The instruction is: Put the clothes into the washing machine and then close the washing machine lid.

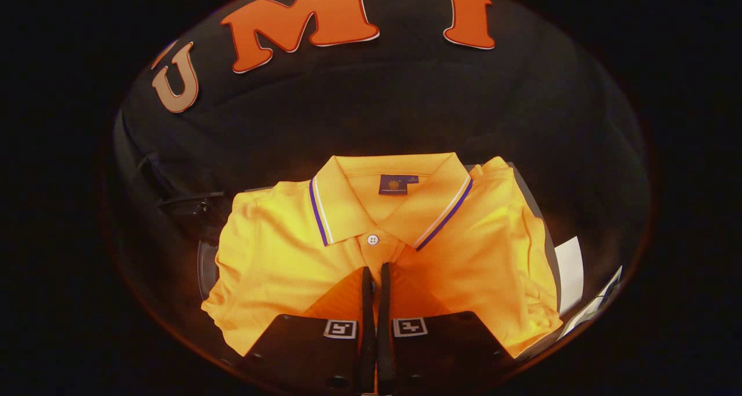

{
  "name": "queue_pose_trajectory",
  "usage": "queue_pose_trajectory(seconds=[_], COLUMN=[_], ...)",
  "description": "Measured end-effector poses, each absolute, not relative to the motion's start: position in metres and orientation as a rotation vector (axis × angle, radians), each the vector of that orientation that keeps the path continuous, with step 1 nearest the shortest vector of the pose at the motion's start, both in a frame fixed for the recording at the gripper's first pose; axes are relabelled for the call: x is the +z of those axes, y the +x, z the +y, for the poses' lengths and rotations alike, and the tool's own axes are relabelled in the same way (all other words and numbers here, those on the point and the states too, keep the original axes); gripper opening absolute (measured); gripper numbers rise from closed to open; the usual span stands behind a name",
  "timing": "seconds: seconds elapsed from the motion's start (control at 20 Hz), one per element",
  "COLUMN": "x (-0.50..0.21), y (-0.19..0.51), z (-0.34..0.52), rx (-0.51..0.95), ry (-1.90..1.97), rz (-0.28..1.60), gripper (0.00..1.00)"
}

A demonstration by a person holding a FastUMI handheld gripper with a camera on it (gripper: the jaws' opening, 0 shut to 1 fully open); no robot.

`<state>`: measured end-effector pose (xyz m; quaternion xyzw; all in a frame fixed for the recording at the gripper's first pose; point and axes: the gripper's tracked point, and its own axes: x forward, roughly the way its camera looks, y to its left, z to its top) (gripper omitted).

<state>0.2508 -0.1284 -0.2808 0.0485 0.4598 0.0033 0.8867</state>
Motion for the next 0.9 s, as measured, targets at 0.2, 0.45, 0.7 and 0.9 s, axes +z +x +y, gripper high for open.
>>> queue_pose_trajectory(seconds=[0.2,0.45,0.7,0.9], x=[-0.27,-0.233,-0.189,-0.159], y=[0.251,0.25,0.249,0.233], z=[-0.127,-0.122,-0.112,-0.063], rx=[0.034,0.079,0.125,0.173], ry=[0.121,0.178,0.24,0.253], rz=[0.871,0.769,0.657,0.598], gripper=[0.09,0.09,0.09,0.09])
